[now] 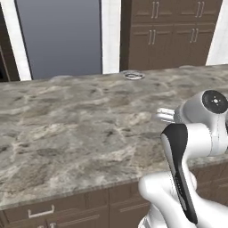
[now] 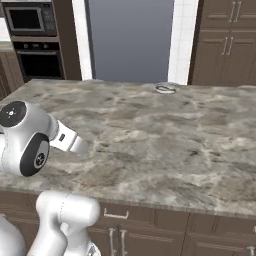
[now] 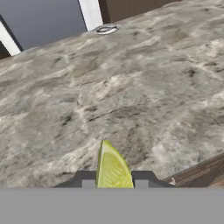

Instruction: Take the lemon wedge from the fridge and place it on the plate with fish on the dining counter.

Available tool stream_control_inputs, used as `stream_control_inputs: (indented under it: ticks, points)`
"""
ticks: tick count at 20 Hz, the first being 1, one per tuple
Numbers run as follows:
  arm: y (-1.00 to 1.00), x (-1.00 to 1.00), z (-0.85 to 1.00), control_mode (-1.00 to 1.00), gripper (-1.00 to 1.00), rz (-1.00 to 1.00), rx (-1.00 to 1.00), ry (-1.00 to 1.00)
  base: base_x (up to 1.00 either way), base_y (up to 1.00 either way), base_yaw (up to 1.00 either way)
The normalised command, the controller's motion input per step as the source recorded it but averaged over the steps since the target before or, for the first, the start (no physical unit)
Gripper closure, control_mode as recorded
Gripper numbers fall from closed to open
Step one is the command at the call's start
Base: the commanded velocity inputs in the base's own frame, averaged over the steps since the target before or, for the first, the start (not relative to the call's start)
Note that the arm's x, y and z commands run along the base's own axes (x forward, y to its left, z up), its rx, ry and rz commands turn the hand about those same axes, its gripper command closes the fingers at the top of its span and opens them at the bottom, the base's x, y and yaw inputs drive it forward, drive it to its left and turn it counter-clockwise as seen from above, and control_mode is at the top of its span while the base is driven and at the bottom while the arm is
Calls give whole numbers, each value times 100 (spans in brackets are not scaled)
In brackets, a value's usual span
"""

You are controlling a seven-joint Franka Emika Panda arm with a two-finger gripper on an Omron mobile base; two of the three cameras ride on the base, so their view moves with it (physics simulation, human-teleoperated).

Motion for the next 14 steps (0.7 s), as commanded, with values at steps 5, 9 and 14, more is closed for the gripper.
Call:
stream_control_inputs:
  ticks: [5,9,14]
  points:
    - [0,0,0,100,100,0,0,0,-5,100,7]
    - [0,0,0,100,100,0,0,0,-6,100,3]
    - [0,0,0,100,100,0,0,0,-19,100,1]
